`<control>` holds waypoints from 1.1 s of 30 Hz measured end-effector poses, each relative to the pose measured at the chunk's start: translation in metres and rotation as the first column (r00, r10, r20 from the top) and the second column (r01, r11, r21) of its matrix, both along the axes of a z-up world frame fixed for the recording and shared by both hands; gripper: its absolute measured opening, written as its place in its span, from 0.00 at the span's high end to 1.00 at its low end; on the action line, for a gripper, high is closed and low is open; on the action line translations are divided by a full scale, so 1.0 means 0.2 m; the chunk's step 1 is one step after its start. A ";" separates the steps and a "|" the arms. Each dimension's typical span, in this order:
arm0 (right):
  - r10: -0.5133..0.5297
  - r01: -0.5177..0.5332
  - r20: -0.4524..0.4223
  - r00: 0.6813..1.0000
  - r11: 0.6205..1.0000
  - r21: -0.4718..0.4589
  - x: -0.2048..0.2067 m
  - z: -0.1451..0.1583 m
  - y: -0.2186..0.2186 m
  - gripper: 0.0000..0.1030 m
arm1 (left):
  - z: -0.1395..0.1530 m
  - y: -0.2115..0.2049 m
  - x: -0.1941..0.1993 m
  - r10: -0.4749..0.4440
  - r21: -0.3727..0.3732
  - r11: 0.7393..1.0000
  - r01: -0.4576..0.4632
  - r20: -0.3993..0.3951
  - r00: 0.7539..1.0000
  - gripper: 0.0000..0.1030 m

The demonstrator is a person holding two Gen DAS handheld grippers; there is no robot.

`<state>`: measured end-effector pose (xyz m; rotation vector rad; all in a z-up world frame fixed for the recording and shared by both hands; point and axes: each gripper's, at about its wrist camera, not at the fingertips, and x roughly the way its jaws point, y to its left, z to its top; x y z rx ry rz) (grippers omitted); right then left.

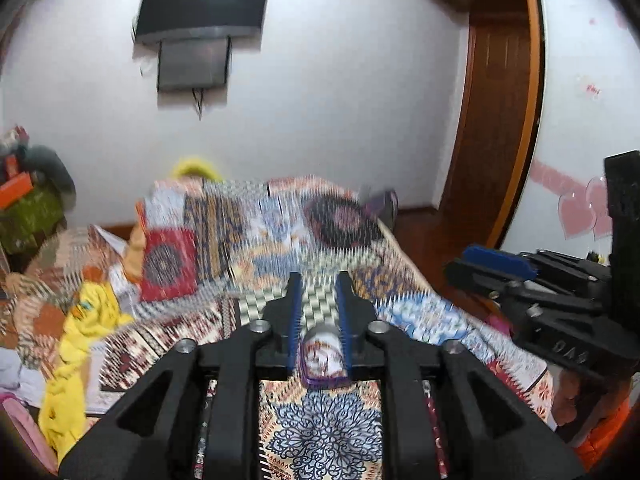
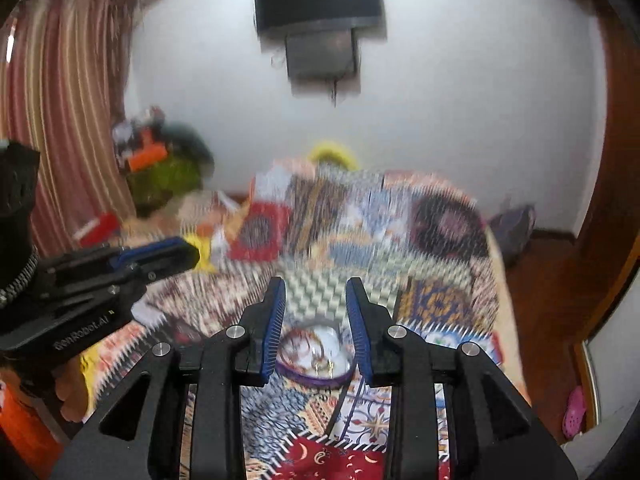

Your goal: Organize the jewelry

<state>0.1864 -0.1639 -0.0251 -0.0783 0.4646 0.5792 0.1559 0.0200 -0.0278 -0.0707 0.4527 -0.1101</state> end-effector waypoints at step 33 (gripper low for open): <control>-0.223 0.189 0.289 0.931 0.972 0.140 -0.61 0.25 -0.15 0.01 | 0.28 -0.08 -0.66 0.138 0.036 0.987 -0.156 0.303 0.943 0.09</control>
